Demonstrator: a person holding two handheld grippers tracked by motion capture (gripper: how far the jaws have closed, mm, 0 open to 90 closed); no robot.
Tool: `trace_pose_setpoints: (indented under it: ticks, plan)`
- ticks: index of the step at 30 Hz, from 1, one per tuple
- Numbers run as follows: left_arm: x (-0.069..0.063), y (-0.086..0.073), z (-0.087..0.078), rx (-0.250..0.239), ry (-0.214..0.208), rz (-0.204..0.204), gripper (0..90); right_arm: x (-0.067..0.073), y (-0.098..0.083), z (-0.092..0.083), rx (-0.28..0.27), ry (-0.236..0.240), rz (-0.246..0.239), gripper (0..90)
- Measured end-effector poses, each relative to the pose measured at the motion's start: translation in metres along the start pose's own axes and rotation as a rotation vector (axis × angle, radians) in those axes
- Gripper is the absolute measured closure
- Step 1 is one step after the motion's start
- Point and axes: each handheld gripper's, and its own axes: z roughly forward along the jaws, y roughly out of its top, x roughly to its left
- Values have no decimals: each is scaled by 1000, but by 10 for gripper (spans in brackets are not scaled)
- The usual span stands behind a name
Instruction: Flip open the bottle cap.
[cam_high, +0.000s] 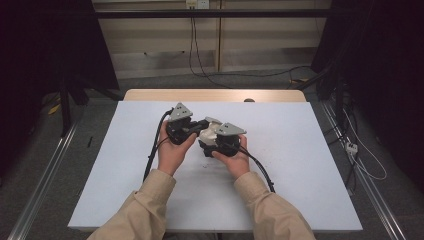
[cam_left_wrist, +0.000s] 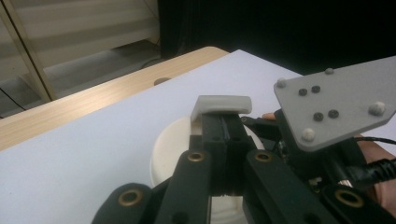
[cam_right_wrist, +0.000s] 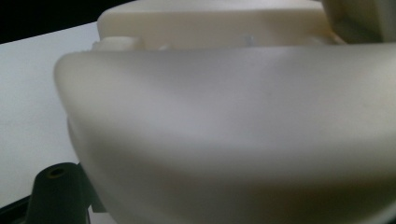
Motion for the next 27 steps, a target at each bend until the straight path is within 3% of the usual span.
trace_pose_setpoints:
  ticks: [27]
  plan:
    - [1,16,16,5,-30,-4,900,0,-1,0,-1,1,0,187]
